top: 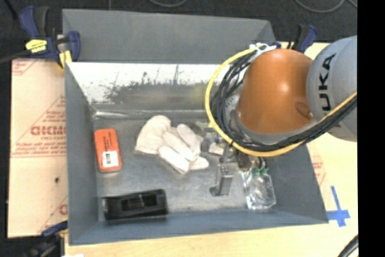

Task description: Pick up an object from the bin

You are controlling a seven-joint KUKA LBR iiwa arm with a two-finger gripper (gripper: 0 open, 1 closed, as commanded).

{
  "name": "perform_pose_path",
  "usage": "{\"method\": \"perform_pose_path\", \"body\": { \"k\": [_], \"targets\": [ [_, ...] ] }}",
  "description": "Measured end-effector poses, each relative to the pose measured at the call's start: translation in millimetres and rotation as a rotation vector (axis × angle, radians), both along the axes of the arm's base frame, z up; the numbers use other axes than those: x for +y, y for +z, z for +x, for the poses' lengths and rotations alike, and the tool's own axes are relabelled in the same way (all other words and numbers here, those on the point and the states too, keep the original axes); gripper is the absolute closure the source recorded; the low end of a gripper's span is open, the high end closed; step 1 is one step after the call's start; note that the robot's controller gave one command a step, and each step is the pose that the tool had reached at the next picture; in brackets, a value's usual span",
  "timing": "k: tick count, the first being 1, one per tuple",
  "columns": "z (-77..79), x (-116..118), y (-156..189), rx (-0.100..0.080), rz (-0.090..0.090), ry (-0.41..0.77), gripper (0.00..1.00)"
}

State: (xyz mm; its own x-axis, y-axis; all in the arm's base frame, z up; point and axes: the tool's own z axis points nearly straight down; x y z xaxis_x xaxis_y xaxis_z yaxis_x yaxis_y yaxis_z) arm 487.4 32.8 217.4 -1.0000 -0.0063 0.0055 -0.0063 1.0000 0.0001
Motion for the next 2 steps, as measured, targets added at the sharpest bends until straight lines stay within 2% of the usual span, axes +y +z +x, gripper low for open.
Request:
{"method": "perform_pose_path", "body": {
  "k": [1, 2],
  "targets": [
    [1.5, 0, 4, -0.008, 0.001, -0.002, 0.00],
    [39.7, 1, -58, -0.013, 0.000, 0.026, 0.00]
  ]
}}
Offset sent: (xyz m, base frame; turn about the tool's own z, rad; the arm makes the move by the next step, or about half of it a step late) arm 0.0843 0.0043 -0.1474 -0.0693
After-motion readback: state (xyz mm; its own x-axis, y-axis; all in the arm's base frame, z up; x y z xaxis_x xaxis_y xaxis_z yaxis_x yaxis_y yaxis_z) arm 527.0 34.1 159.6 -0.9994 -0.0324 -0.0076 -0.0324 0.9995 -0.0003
